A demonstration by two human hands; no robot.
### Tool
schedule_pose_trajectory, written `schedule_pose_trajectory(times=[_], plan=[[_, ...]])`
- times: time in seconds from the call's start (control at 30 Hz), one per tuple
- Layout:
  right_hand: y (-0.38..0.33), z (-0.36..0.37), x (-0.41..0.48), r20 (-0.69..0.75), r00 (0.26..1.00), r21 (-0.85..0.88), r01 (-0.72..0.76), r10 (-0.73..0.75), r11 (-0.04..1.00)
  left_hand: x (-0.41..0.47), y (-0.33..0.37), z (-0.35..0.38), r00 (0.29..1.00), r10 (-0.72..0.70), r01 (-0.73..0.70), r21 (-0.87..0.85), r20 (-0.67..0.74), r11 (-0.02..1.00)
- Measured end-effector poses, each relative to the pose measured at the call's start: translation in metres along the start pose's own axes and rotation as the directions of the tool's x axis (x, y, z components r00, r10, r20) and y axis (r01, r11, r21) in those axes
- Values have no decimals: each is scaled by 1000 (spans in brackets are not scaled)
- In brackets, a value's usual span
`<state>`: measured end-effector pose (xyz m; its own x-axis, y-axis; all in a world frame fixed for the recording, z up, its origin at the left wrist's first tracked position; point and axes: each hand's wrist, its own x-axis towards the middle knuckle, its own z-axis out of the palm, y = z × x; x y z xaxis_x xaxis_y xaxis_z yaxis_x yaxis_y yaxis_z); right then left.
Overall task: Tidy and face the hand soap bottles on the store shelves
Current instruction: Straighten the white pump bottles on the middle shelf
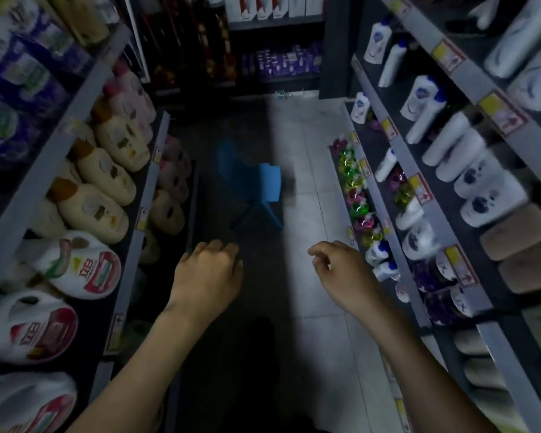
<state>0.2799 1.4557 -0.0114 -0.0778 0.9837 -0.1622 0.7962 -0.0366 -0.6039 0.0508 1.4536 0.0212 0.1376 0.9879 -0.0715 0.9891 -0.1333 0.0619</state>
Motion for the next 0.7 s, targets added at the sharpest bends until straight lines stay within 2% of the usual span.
schedule_pose_trajectory(times=[0.2, 0.3, 0.5, 0.7], plan=[[-16, -17, 121, 7, 1000, -36, -14, 14, 999, 127, -31, 2, 1000, -2, 0, -78, -23, 997], [-22, -40, 170, -1, 999, -48, -41, 41, 998, 193, -32, -2, 999, 44, -45, -98, -7, 994], [-7, -92, 254, -105, 990, -54, -99, 93, 994, 314, -8, -17, 985, 172, -170, -114, 4, 979], [42, -127, 345, -97, 983, -24, -160, 157, 987, 426, 33, -14, 974, 220, -214, -111, 46, 971]])
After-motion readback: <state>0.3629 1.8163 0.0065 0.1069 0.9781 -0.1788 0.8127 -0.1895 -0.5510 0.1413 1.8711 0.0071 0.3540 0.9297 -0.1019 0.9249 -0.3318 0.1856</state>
